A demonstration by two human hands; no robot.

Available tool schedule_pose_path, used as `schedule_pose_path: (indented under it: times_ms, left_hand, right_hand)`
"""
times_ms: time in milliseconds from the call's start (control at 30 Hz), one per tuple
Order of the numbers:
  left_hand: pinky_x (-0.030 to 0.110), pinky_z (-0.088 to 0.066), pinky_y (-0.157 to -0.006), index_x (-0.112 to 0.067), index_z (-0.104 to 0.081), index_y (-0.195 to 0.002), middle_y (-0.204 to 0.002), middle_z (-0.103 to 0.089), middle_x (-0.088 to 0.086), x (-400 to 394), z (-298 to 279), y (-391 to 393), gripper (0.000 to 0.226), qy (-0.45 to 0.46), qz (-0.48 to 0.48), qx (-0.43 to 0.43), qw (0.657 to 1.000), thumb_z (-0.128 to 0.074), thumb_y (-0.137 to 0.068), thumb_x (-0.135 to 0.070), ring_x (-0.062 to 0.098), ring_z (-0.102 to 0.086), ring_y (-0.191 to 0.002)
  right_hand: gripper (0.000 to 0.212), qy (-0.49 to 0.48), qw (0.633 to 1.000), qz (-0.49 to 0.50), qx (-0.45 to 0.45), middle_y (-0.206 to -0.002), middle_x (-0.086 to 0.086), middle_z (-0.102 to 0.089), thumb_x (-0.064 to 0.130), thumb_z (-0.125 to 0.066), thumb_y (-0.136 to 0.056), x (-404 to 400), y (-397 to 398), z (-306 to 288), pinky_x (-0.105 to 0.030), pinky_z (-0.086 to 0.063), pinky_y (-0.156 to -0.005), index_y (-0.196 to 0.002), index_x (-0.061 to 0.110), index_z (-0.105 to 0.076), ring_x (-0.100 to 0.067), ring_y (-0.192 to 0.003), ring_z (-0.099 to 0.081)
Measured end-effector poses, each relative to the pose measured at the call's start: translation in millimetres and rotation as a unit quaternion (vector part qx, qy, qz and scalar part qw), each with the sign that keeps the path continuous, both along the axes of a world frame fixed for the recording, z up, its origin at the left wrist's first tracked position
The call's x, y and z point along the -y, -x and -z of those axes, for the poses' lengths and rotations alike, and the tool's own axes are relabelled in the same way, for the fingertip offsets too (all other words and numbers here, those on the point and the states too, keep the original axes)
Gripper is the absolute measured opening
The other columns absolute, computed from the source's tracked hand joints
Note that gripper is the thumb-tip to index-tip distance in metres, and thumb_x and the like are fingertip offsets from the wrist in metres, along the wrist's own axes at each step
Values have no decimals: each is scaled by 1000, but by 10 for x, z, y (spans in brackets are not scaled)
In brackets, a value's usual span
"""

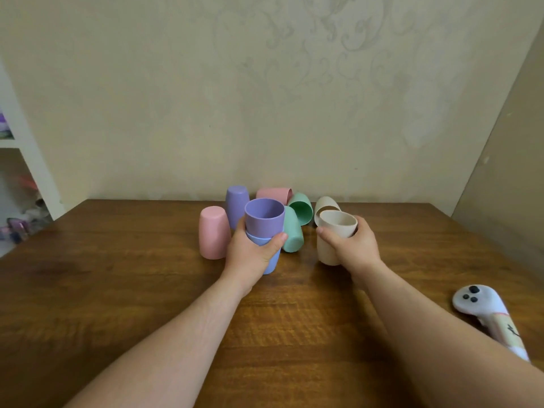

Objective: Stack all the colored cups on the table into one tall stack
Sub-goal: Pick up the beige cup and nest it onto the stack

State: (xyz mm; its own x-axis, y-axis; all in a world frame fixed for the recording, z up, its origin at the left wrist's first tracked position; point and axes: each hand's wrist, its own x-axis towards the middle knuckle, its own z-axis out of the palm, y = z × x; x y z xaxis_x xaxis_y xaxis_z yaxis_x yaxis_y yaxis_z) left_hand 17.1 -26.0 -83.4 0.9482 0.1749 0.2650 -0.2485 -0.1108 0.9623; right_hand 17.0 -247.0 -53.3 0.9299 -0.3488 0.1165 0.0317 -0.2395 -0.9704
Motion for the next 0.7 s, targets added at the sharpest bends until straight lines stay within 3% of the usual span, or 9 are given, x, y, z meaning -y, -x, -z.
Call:
schedule_pose_path:
  times_ms: [100, 200, 300, 367, 433, 567, 633, 700]
  left_hand:
    - [36, -62, -96, -36, -62, -136, -126, -75, -13, 28, 1, 20, 80, 14, 2, -11, 1000, -93, -65, -53, 10, -74, -114]
    - [27, -57, -88, -38, -58, -134, -123, -72, -16, 42, -48, 29, 73, 15, 3, -31, 999, -95, -72, -45, 7, -71, -112]
    - [16, -47, -78, -40, -50, -135, -119, -65, -22, 46, -115, 58, 67, -9, 0, -46, 999, -92, -83, -38, -2, -63, -104]
    - [14, -45, -79, -42, -48, -138, -118, -63, -26, 46, -121, 62, 69, -7, 4, -49, 999, -91, -85, -39, -6, -61, -104]
    - [16, -47, -83, -44, -48, -139, -118, -63, -27, 41, -125, 79, 70, -9, -4, -48, 999, -91, -85, -37, -7, -62, -103]
    - [30, -53, -99, -32, -46, -156, -118, -62, -26, 30, -103, 90, 85, -22, -25, -40, 999, -91, -85, -18, -5, -64, -103]
    - [29, -54, -98, -30, -47, -157, -116, -60, -30, 21, -93, 92, 84, -35, -18, -37, 999, -88, -86, -9, -11, -61, -100]
    - [26, -54, -94, -28, -48, -157, -118, -62, -25, 13, -78, 80, 85, -48, -19, -30, 998, -87, -86, -4, -7, -63, -101]
  right_hand:
    - [66, -55, 995, 12, 84, -114, 13, -68, 49, -92, -71, -263, -32, -426, -46, -60, -96, -125, 33, -58, -17, -109, -70]
    - [66, -82, 986, -45, 136, -117, 14, -66, 45, -90, -79, -594, 5, -928, -43, -62, -93, -131, 33, -52, -9, -105, -69]
    - [82, -60, 978, -119, 160, -121, 10, -67, 51, -91, -67, -959, 50, -1137, -42, -64, -90, -136, 32, -51, -11, -107, -71]
    - [89, -14, 975, -152, 161, -122, 11, -69, 57, -89, -59, -1133, 55, -1099, -40, -63, -91, -137, 36, -50, -13, -110, -71]
    - [87, 28, 973, -164, 161, -123, 13, -68, 54, -91, -64, -1202, 52, -991, -38, -61, -94, -139, 38, -49, -12, -112, -69]
    - [88, 55, 976, -163, 136, -129, 6, -66, 53, -92, -67, -1164, 22, -633, -38, -59, -98, -141, 37, -47, -14, -116, -67]
    - [84, 46, 975, -172, 131, -133, 4, -64, 54, -89, -69, -1161, 11, -440, -43, -57, -103, -139, 38, -47, -14, -118, -66]
    - [75, 22, 974, -173, 144, -131, 5, -65, 53, -87, -72, -1182, 20, -323, -46, -57, -103, -134, 39, -48, -13, -119, -66]
